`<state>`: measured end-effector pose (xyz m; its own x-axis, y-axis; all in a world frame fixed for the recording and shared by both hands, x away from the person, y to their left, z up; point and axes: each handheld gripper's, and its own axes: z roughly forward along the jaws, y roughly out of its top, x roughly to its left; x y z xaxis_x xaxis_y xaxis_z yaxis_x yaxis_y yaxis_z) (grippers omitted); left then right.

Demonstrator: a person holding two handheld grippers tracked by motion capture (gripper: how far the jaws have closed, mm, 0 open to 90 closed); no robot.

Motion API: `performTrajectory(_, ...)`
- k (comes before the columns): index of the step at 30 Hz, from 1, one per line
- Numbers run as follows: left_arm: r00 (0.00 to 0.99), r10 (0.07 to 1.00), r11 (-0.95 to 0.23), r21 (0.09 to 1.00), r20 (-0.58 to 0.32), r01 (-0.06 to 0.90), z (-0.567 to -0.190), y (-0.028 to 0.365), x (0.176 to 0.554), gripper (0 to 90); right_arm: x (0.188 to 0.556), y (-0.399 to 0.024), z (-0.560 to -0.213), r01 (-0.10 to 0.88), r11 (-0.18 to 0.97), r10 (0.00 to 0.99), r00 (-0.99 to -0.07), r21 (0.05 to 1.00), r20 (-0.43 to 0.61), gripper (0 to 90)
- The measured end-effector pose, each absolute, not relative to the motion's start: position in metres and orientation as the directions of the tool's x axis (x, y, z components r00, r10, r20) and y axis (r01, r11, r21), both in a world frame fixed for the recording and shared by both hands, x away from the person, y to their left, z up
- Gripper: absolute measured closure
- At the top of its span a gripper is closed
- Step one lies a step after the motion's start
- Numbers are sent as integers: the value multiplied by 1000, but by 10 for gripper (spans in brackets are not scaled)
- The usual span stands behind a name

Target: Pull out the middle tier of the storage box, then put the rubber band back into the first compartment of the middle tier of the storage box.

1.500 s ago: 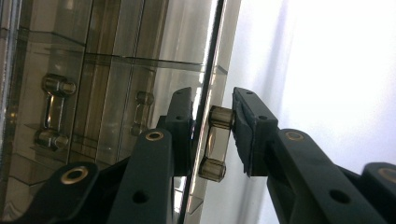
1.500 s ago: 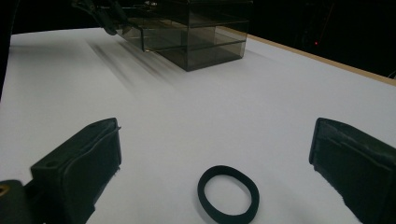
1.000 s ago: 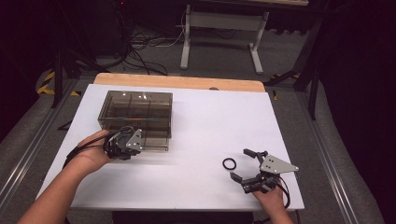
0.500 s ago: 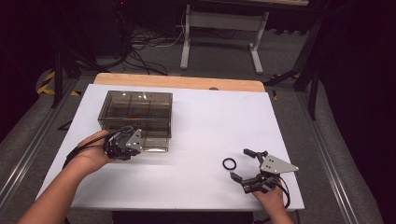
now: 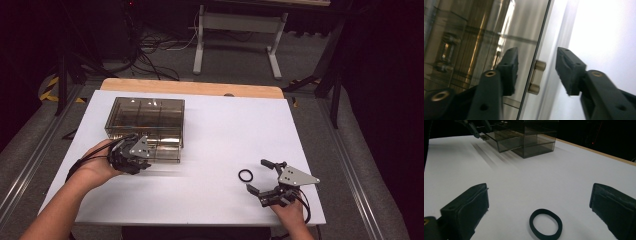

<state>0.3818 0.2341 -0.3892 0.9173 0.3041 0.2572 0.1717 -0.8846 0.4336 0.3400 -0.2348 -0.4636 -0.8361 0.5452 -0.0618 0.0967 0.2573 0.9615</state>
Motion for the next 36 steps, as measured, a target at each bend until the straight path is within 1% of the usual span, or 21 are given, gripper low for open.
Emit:
performTrajectory(3,911,337,-856,480,238,191,-384,234,379,415,340,-235,-464,97,257,546,-835,961,-62,28)
performTrajectory(4,910,344,-844,501,230,192,-383,233,379,371,340,-235,-463,96,259,548,-834,961,-64,28)
performTrajectory(5,909,352,-836,512,225,197,-382,233,379,371,340,-235,-463,96,259,548,-834,961,-64,28)
performTrajectory(6,907,363,-826,524,214,207,-380,233,379,352,340,-235,-463,96,259,548,-834,961,-64,28)
performTrajectory(7,907,371,-815,538,201,214,-379,233,379,311,340,-235,-463,97,259,549,-834,961,-64,28)
performTrajectory(8,905,385,-801,552,181,230,-378,233,379,311,340,-235,-463,97,259,549,-834,961,-64,28)
performTrajectory(9,904,394,-787,568,164,240,-377,233,380,256,340,-235,-464,96,258,547,-835,962,-63,28)
performTrajectory(10,903,403,-773,583,146,251,-376,234,380,256,340,-235,-464,96,258,547,-835,962,-63,28)
performTrajectory(13,900,423,-729,631,110,266,-372,233,379,193,340,-235,-463,96,257,546,-835,962,-63,28)
performTrajectory(15,898,427,-721,640,108,266,-372,232,378,183,340,-235,-463,96,259,547,-834,961,-64,28)
performTrajectory(22,889,447,-677,686,95,267,-369,225,375,87,340,-235,-463,94,257,544,-837,962,-63,28)
performTrajectory(25,874,469,-666,702,130,253,-369,220,374,20,340,-235,-463,96,256,543,-837,962,-61,28)
performTrajectory(26,873,476,-644,720,110,260,-368,217,374,3,340,-235,-463,98,256,542,-838,962,-59,28)
performTrajectory(31,876,477,-596,759,71,263,-366,212,374,1,339,-236,-462,99,255,543,-838,962,-58,28)
performTrajectory(36,883,467,-562,788,51,252,-363,204,374,0,339,-237,-461,107,259,545,-837,960,-54,28)
